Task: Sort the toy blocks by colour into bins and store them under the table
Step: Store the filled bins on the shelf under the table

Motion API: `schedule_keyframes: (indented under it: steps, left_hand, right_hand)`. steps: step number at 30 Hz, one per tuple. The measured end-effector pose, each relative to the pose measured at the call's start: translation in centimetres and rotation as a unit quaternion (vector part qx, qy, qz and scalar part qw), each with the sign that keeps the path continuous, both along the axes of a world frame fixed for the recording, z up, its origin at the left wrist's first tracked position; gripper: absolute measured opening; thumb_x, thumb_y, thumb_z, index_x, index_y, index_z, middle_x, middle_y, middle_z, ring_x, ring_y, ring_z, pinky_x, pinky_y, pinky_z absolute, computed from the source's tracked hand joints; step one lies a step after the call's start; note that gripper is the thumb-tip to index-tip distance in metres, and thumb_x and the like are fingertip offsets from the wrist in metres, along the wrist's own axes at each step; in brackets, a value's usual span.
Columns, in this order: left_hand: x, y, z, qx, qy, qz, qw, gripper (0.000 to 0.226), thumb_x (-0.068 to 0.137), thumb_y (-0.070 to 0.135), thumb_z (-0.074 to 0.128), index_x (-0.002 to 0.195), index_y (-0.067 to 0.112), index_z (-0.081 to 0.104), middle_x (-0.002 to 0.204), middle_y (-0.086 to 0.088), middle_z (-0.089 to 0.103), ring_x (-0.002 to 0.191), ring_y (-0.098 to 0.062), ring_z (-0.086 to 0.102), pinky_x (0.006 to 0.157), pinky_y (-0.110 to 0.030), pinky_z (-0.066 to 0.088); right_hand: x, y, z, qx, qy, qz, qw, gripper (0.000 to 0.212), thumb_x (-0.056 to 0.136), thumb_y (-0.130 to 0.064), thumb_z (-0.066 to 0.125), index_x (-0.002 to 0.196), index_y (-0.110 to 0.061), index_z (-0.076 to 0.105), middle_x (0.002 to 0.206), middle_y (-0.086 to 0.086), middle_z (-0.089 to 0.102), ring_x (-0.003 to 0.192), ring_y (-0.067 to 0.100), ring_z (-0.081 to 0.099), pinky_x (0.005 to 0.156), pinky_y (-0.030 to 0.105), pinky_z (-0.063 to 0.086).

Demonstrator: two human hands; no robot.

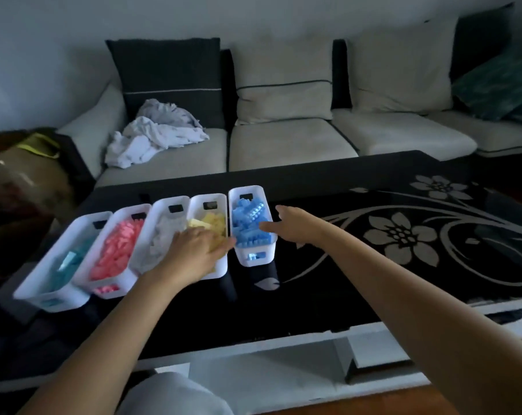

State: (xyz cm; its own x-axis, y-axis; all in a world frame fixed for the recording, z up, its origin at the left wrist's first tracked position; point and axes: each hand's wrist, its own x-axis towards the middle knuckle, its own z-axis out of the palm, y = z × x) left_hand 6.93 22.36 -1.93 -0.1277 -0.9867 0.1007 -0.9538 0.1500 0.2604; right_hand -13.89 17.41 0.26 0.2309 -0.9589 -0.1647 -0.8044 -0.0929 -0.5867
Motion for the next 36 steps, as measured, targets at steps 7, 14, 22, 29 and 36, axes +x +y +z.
schedule_keyframes:
  steps: [7, 14, 22, 29, 36]
  left_hand:
    - [-0.4, 0.6, -2.1, 0.054, -0.116, -0.024, 0.991, 0.042, 0.099, 0.037, 0.039, 0.139, 0.023, 0.044, 0.149, 0.001, 0.034, 0.14, -0.019, 0.023, 0.115, -0.048, 0.006]
    - [-1.7, 2.5, -2.5, 0.041, -0.118, -0.069, 0.99, 0.037, 0.1, 0.039, 0.037, 0.121, 0.019, 0.06, 0.14, 0.006, 0.043, 0.135, -0.015, 0.029, 0.114, -0.046, 0.009]
    - [-3.9, 6.0, -0.9, -0.114, 0.191, -0.021, 0.975, 0.027, 0.092, 0.031, 0.057, 0.111, 0.014, 0.064, 0.117, 0.005, 0.054, 0.106, -0.005, 0.05, 0.091, -0.017, 0.038]
    - [-3.9, 2.9, 0.0, 0.114, 0.222, 0.247, 0.936, 0.021, 0.093, 0.019, 0.049, 0.104, 0.004, 0.055, 0.077, -0.003, 0.05, 0.07, -0.016, 0.048, 0.055, -0.025, 0.035]
    - [-3.3, 2.2, 0.6, 0.206, 0.32, 0.233, 0.895, 0.03, 0.097, 0.008, 0.042, 0.125, -0.003, 0.049, 0.105, -0.015, 0.054, 0.09, -0.028, 0.055, 0.059, -0.031, 0.049]
  right_hand:
    - [3.0, -3.4, 0.1, -0.019, 0.055, -0.028, 0.998, 0.023, 0.094, -0.007, 0.038, 0.071, -0.006, 0.043, 0.075, 0.007, 0.046, 0.064, 0.018, 0.045, 0.05, 0.02, 0.031]
    - [1.1, -2.9, -0.2, -0.063, 0.096, -0.045, 0.992, 0.02, 0.087, -0.009, 0.052, 0.07, -0.008, 0.042, 0.066, 0.001, 0.045, 0.057, 0.015, 0.048, 0.044, 0.02, 0.035]
    - [-5.9, 3.0, 0.7, 0.069, 0.111, -0.02, 0.991, 0.009, 0.081, -0.006, 0.057, 0.076, 0.0, 0.061, 0.05, 0.005, 0.061, 0.034, 0.009, 0.057, 0.037, 0.014, 0.041]
    - [-7.3, 5.3, 0.8, 0.084, 0.094, 0.0, 0.992, 0.027, 0.089, -0.012, 0.058, 0.114, 0.0, 0.061, 0.077, 0.007, 0.065, 0.052, 0.012, 0.062, 0.046, 0.019, 0.049]
    - [-7.3, 4.9, 0.3, 0.032, 0.149, 0.022, 0.988, 0.026, 0.09, -0.013, 0.055, 0.112, -0.001, 0.063, 0.083, 0.003, 0.063, 0.066, 0.012, 0.061, 0.061, 0.018, 0.048]
